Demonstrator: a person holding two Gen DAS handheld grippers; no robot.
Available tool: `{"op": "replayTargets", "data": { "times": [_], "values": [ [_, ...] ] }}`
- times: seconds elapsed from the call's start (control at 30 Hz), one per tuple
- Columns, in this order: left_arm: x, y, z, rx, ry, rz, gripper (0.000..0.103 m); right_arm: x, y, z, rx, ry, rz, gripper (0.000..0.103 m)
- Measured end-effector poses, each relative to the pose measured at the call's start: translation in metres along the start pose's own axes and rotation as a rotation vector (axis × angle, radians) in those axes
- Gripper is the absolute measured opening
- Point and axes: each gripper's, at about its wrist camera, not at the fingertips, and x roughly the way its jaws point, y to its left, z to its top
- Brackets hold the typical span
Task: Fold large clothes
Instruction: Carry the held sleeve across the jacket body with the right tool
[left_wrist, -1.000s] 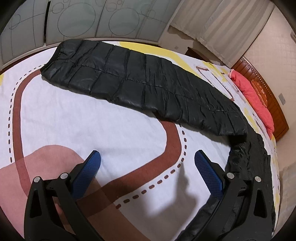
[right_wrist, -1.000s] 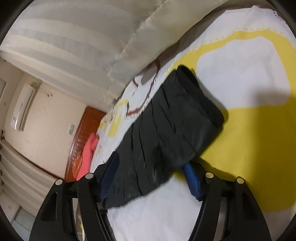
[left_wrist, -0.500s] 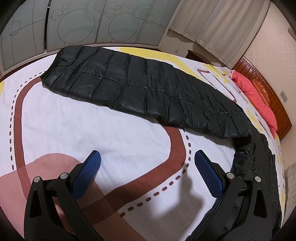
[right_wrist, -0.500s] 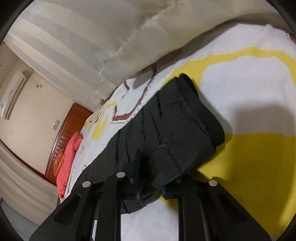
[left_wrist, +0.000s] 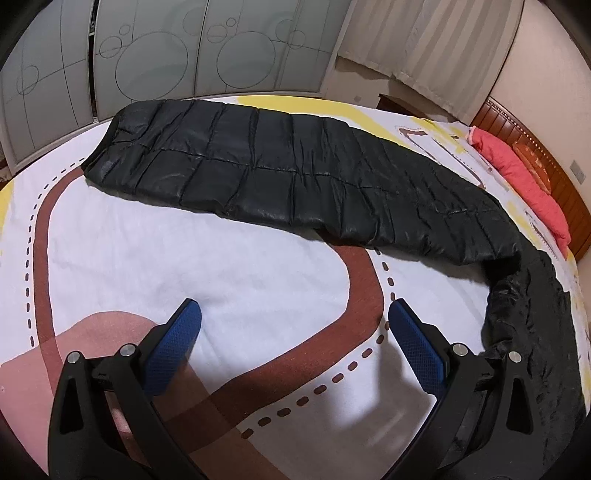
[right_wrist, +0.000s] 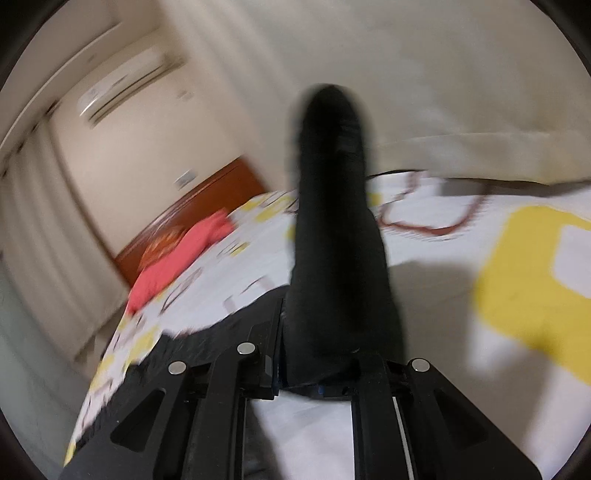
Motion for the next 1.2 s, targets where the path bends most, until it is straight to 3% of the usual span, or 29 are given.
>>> {"op": "replayTargets", "data": {
  "times": [0.23, 0.63, 1.2],
  "values": [
    [0.000, 0.001, -0.001, -0.002, -0.002, -0.005, 0.101, 0.044, 0.104, -0.046, -0.130, 0.144, 0.106, 0.013],
    [-0.002, 0.005, -0.005, -0.001, -0.014, -0.007, 0.101, 0.080, 0.252, -0.132, -0.350, 0.322, 0.287, 0.013],
    [-0.006, 0.006, -0.007, -0.008, -0.026, -0.019, 0.101, 0.088, 0.376, -0.246, -0.542, 0.506, 0.411, 0.013]
  ]
}}
